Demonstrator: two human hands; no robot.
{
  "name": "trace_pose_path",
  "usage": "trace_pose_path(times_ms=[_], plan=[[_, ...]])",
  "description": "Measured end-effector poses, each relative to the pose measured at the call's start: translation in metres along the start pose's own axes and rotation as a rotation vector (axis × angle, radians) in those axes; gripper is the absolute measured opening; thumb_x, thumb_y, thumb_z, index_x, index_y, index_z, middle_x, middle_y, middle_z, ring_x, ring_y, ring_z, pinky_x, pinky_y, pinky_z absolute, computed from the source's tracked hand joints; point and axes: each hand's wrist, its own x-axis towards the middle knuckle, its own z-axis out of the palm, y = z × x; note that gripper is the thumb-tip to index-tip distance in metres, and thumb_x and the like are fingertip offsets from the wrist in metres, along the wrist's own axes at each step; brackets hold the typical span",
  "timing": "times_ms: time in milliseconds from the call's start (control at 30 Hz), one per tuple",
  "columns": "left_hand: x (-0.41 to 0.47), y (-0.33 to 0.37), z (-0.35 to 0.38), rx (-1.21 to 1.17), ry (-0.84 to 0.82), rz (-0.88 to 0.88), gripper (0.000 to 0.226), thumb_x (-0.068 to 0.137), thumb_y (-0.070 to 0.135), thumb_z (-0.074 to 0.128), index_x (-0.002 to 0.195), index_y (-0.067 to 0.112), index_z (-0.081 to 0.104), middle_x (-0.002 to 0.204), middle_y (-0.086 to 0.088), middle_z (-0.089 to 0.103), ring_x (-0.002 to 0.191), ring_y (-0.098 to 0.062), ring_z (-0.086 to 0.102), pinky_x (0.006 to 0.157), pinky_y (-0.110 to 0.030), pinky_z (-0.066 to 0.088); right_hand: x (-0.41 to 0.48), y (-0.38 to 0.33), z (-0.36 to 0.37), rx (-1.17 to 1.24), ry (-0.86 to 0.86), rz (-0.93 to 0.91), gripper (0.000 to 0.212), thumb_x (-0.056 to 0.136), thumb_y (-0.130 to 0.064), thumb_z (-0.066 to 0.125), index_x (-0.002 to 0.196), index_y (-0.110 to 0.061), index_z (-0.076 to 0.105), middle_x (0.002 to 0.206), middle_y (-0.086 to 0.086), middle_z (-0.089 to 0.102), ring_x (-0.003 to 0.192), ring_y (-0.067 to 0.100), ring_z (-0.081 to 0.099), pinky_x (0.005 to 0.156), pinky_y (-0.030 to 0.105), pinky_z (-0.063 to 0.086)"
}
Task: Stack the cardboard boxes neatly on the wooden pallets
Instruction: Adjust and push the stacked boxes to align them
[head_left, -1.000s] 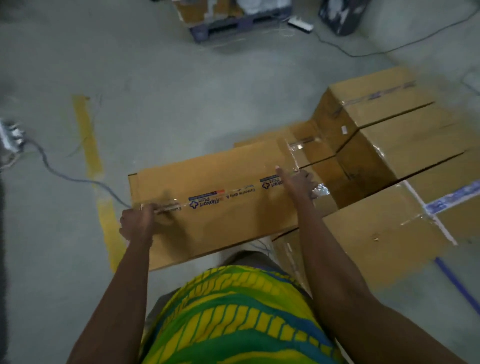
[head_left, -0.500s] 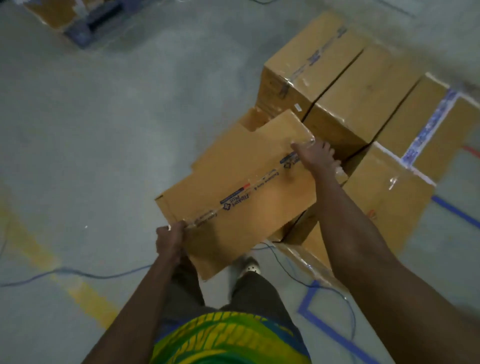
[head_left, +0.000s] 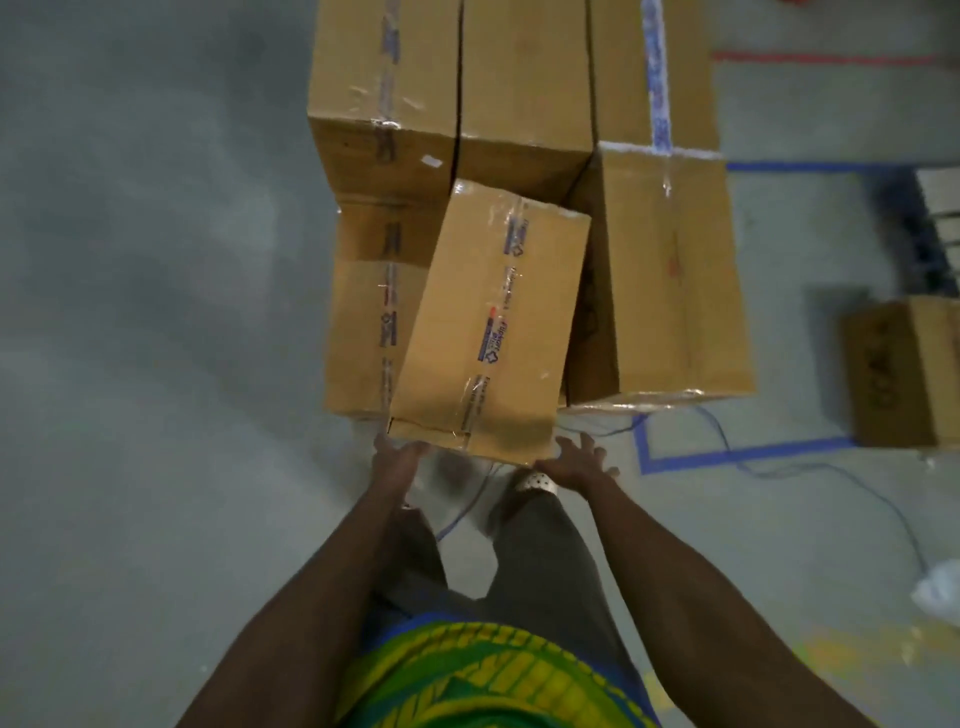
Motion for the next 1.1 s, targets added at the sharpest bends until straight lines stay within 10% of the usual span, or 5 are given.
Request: trace_pose_path(times_ms=[500, 800, 1100], plan=[[0.078, 0.042, -0.002, 0.253, -0.136, -0.025, 0.066, 0.096, 0.026, 0.064, 0.154, 0.027, 0.030, 0.138, -0.003, 0.047, 0.123, -0.032, 0.049, 0.094, -0.047, 0.047, 0.059, -0.057, 0.081, 1.059, 0.134, 0.429, 0.074, 0.092, -0.059, 0.059, 0.145, -0.019, 0.026, 0.141, 0.021, 0.042, 0.114, 0.043, 0.057, 0.094, 0.056, 0.055], [0.091, 0.031, 0.042, 0.125, -0.061, -0.061, 0.108, 0.053, 0.045, 0.083, 0.147, 0.034, 0.031, 0.136, -0.007, 0.050, 0.121, -0.035, 0.053, 0.100, -0.058, 0.050, 0.070, -0.042, 0.033, 1.154, 0.165, 0.581, 0.075, 0.089, -0.057, 0.064, 0.141, -0.011, 0.036, 0.138, 0.024, 0.049, 0.116, 0.043, 0.056, 0.099, 0.054, 0.052], [0.064, 0.077, 0.071, 0.118, 0.008, 0.047, 0.097, 0.065, 0.046, 0.076, 0.150, 0.033, 0.030, 0.139, -0.008, 0.046, 0.119, -0.035, 0.054, 0.095, -0.057, 0.054, 0.051, -0.053, -0.017, 1.027, 0.310, 0.478, 0.081, 0.095, -0.053, 0.061, 0.152, -0.011, 0.022, 0.144, 0.024, 0.035, 0.126, 0.044, 0.048, 0.097, 0.046, 0.047]])
